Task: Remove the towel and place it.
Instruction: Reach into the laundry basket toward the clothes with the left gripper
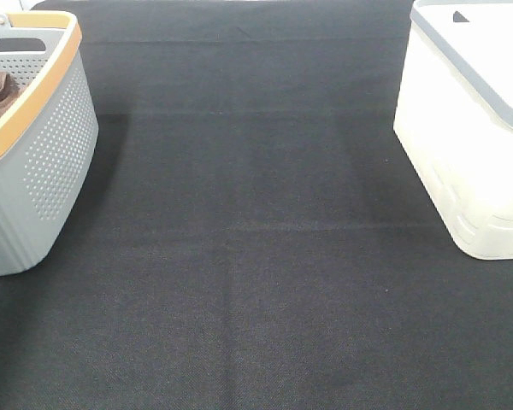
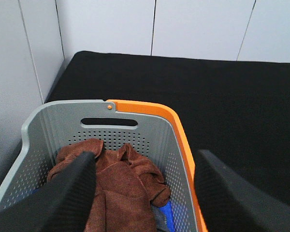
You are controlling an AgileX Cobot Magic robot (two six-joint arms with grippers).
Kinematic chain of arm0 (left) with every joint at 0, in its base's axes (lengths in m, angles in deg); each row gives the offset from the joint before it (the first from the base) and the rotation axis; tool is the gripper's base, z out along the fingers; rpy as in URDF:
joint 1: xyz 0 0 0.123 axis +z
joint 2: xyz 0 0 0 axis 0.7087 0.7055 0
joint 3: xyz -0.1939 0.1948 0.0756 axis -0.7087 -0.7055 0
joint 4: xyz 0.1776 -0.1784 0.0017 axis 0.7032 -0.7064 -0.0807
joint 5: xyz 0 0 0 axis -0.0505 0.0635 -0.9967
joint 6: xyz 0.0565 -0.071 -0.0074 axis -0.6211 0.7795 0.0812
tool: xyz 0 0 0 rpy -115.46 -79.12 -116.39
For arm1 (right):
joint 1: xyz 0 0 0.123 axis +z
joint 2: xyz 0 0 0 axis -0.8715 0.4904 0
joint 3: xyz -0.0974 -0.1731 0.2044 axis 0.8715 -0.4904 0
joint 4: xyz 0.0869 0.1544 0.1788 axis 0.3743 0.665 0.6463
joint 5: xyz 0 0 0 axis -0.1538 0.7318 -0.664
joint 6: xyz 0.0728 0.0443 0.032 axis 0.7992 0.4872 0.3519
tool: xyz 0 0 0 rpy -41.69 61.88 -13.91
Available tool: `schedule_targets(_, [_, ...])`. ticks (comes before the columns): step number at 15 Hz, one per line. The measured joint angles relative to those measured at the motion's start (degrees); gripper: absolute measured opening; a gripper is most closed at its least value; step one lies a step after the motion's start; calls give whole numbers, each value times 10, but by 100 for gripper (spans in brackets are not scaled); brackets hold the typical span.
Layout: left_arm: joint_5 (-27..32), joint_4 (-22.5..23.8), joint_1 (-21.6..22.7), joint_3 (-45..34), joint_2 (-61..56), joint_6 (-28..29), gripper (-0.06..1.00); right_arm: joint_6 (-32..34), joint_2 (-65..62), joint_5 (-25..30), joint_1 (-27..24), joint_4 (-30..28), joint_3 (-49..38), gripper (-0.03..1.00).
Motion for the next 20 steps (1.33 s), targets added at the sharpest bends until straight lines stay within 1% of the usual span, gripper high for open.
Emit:
schedule_targets(1, [23,0,0,41,42,0,58,0,0,0,0,0,0,96])
schedule_targets(2, [72,0,0,104,99,1,59,0,0,0,0,0,0,96])
schedule_targets(4, [140,3,0,188,166,2,59,0,0,0,0,0,0,96])
schedule_targets(7, [220,21,10,290,257,5,59,0,0,0,0,0,0,96])
schedule_targets(8, [220,21,10,290,257,5,59,0,0,0,0,0,0,96])
schedule_targets(9, [254,25,32,333,301,16,59,0,0,0,0,0,0,96])
schedule_targets(12, [297,29,63,396,382,25,59,0,0,0,0,0,0,96])
schedule_targets(14, [319,28,74,457,442,26,59,0,0,0,0,0,0,96])
schedule_targets(16, [346,26,85,506,494,41,59,0,0,0,0,0,0,96])
schedule_targets(20, [413,25,89,612,603,54,59,0,0,0,0,0,0,96])
